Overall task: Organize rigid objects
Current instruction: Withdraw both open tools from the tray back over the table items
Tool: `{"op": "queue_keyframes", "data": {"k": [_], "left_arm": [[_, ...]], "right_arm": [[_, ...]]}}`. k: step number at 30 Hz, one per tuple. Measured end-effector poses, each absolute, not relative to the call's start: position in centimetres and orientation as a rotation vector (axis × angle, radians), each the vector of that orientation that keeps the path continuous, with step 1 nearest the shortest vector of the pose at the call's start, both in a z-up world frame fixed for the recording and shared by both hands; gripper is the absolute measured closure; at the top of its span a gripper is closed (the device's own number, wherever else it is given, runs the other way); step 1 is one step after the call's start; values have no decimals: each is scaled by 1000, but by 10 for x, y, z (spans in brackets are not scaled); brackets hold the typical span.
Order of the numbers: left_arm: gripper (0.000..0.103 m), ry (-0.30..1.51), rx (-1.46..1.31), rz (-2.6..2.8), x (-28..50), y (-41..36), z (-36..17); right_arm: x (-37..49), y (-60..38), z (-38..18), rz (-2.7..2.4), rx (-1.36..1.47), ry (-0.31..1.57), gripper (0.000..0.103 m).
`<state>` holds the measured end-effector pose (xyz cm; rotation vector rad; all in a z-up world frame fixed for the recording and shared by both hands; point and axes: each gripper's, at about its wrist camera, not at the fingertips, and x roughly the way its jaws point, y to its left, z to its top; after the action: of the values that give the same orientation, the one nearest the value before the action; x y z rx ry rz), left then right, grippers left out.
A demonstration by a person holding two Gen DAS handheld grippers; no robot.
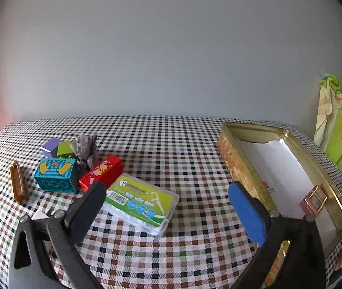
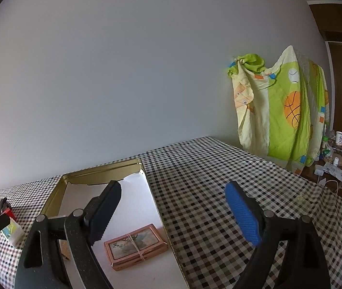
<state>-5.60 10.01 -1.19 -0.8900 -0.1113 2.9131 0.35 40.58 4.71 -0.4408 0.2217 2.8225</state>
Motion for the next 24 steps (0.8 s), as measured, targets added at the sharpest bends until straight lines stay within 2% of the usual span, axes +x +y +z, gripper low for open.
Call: {"op": "queue_keyframes", "data": {"k": [16, 24], "left_arm": [[0, -156, -954, 2894, -62, 97, -16], [0, -101, -957, 2846, -56, 91, -16]], "right_arm": [[4, 400, 49, 2817, -419, 197, 13], [17, 378, 55, 2844, -338, 135, 13]]}}
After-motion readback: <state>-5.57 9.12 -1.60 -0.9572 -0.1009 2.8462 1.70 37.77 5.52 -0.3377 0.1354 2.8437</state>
